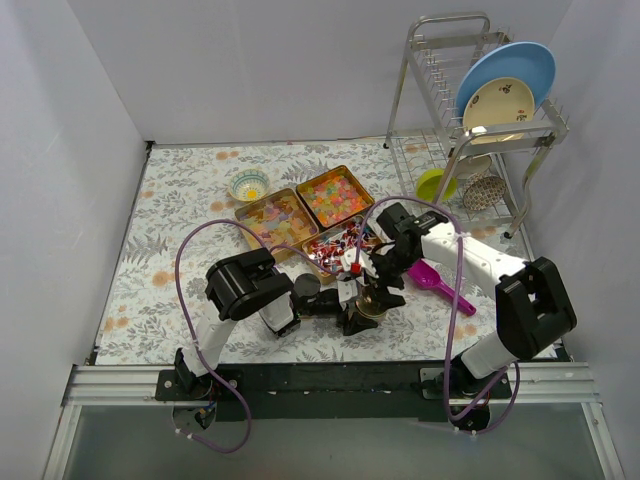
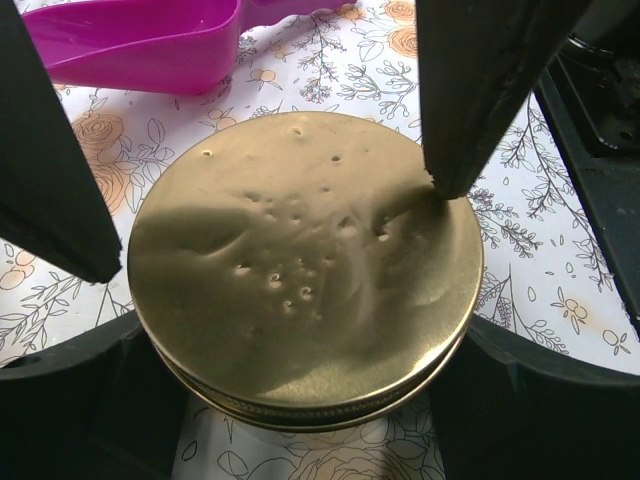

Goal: Pack the candies
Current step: Screw the bottle lid onto the packing bottle.

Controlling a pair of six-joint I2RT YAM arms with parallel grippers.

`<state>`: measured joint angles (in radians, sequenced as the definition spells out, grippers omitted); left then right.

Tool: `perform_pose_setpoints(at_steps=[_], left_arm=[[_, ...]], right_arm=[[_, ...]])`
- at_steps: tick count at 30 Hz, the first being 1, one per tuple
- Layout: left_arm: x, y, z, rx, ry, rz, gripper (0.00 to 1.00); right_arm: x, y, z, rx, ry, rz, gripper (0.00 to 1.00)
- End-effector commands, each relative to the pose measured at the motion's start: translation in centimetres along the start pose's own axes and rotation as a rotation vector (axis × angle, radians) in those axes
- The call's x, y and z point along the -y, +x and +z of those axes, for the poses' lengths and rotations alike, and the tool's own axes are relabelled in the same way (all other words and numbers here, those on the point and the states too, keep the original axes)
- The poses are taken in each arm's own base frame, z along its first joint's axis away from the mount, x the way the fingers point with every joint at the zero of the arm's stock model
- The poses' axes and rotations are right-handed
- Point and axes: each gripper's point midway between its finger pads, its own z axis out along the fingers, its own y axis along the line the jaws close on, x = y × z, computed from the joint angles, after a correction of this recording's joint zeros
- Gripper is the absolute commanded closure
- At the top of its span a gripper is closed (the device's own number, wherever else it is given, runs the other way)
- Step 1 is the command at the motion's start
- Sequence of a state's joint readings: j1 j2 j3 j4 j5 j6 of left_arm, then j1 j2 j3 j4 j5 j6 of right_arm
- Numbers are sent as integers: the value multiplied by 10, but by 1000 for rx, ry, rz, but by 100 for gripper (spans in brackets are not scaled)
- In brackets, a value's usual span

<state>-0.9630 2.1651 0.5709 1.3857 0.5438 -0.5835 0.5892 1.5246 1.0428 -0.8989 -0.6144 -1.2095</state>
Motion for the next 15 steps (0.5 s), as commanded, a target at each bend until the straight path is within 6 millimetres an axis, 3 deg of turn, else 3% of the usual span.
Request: perform_pose_setpoints(at_steps=[1,7,12,15], left_arm=[[12,115,-46,-317,-91,-266,100],[7,117,-47,-323,-110,-294,100],[4,117,-47,-315,-122,-302,100],[3,119,-48,-321,-124,-310,100]], right_arm=[[-17,16,3,-46,-30,10,12],[-52,36,-1,-104,-102,73,14],[-96,70,-2,-187,-156,133,13],[-108,82,-2,-225,-181,153,13]])
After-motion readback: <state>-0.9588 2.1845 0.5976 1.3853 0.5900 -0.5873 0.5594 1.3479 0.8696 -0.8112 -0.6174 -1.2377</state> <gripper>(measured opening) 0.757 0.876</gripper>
